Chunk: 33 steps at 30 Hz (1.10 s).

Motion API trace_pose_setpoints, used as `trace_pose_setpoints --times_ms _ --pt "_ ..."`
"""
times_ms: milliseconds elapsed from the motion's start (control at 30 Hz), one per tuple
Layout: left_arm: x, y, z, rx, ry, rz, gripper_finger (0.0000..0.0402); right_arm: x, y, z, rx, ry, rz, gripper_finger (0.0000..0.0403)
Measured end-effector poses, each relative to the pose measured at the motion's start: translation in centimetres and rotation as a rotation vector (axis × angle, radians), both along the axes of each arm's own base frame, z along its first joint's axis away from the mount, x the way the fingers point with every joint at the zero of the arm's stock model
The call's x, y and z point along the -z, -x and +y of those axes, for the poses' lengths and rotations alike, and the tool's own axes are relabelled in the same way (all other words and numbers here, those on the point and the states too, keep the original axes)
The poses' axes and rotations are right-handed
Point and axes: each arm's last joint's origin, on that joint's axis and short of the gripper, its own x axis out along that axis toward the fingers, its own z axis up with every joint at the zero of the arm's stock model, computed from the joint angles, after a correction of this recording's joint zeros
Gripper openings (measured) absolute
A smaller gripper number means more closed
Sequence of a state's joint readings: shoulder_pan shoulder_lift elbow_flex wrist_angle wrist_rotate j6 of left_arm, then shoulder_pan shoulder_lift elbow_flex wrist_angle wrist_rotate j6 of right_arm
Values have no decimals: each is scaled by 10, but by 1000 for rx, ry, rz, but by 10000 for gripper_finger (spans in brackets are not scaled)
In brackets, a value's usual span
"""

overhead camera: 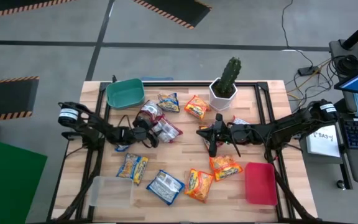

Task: Sort Maruchan noodles
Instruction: Put the middle red noodle pack into the green bin

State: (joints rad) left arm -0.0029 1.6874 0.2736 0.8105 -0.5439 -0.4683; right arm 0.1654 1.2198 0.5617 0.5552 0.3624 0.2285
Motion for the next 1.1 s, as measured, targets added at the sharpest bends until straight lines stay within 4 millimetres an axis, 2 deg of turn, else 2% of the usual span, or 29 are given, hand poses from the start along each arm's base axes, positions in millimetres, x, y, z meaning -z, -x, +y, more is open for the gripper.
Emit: trace_pose_setpoints --times_ms 133,333,433,733,1100 --pt "2 -4 0 2 2 -1 166 0 0 0 3 -18 -3 9" --pt "-1 -3 -1 13 3 -3 66 0 0 1 -15 -50 -4 9" --pt "-4 -3 -1 22 5 -11 35 1 0 2 -46 -58 -3 9" --pt "-24 -5 -7 105 -16 -92 30 1 0 2 -70 -74 2 9" --pt "-73 1 -10 130 -123 -274 29 3 0 2 -70 -73 22 9"
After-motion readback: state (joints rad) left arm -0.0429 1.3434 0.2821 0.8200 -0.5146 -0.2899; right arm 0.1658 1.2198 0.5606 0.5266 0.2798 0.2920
